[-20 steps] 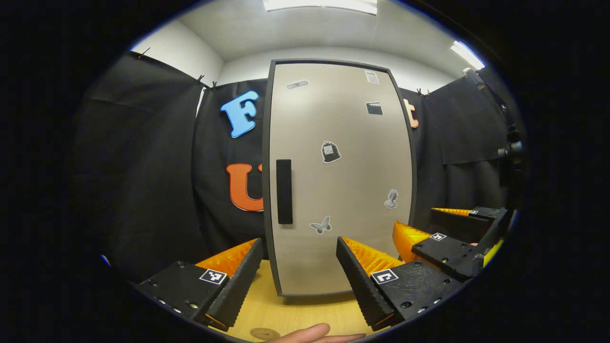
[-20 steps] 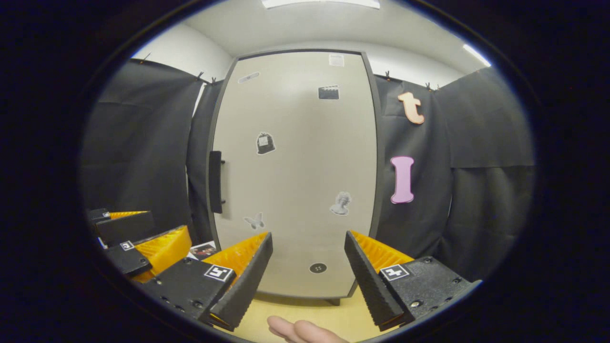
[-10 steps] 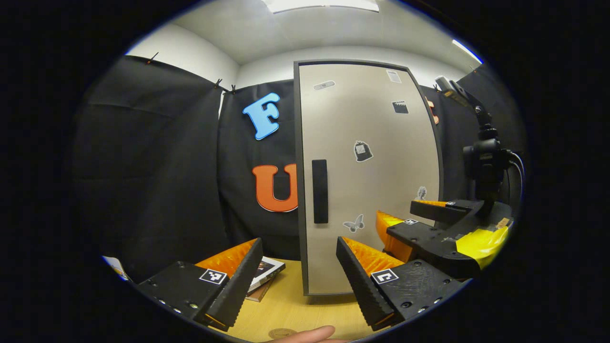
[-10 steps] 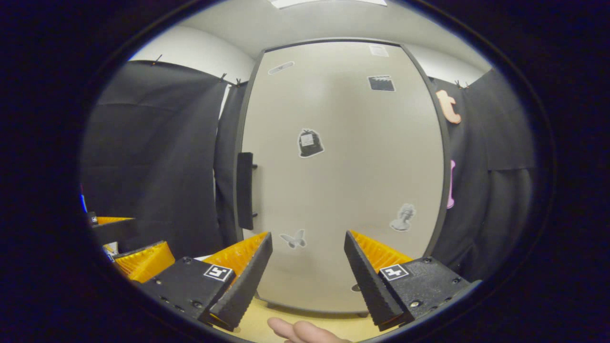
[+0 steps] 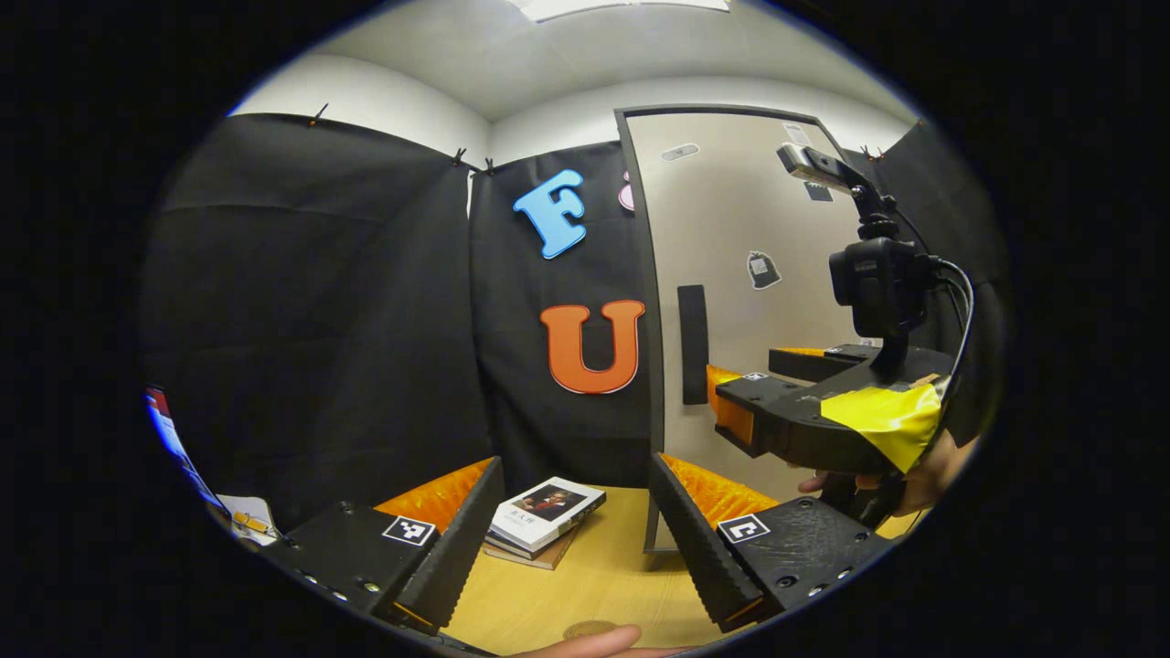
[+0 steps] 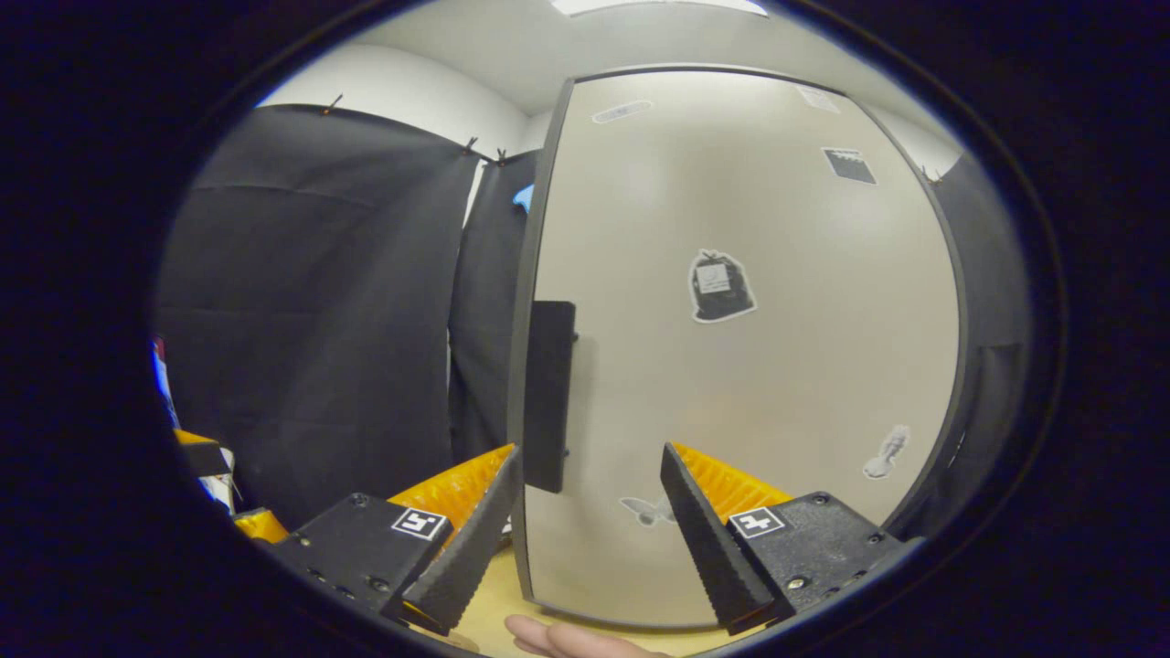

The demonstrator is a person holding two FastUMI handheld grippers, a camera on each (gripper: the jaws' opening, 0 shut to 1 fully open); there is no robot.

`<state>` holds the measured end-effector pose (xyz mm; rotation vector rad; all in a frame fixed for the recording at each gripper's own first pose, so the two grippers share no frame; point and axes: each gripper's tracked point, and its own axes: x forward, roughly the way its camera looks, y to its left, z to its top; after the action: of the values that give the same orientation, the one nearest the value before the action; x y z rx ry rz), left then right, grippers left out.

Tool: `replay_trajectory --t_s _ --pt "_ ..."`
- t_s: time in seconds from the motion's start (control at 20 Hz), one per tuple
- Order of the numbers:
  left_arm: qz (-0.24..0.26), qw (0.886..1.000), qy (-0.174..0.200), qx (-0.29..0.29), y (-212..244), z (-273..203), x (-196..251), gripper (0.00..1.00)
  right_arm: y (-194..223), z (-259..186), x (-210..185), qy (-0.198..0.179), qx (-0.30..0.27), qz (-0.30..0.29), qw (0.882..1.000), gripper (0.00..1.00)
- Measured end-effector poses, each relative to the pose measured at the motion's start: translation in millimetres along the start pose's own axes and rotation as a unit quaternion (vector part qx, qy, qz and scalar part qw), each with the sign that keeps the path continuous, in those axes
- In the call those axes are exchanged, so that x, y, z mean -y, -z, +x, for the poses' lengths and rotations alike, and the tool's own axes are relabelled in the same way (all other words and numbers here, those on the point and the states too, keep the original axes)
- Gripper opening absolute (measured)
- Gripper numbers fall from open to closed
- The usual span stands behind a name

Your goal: Open the cabinet door with the right hand, grasp the bottle in the cabinet with the left hand and place it on the coaster, then close the cabinet door with the right hand.

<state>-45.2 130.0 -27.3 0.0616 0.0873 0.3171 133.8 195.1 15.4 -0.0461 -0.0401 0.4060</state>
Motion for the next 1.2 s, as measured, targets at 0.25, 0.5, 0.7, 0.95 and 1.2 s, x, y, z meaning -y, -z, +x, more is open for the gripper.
replay_trajectory --t_s 0.25,0.5,0.7,0.95,1.2 --pt "-0.001 1.0 -0.012 -0.01 6 0 -23 0.96 0 29 -11 0.023 0.0 -0.015 1.0 0.99" --pt "-0.002 0.999 -0.026 -0.023 20 -6 -41 0.96 -12 44 -7 0.055 0.02 -0.032 0.998 0.98" --pt "-0.012 0.999 -0.032 -0.034 26 -9 -49 0.96 -2 50 -20 0.038 -0.007 -0.044 0.998 0.79" --pt "0.0 0.998 -0.04 -0.038 31 -20 -54 0.96 1 56 -15 0.058 -0.014 -0.055 0.997 0.46" --pt "-0.002 0.998 -0.056 -0.039 34 -31 -64 0.96 0 52 -15 0.053 -0.023 -0.052 0.997 0.34"
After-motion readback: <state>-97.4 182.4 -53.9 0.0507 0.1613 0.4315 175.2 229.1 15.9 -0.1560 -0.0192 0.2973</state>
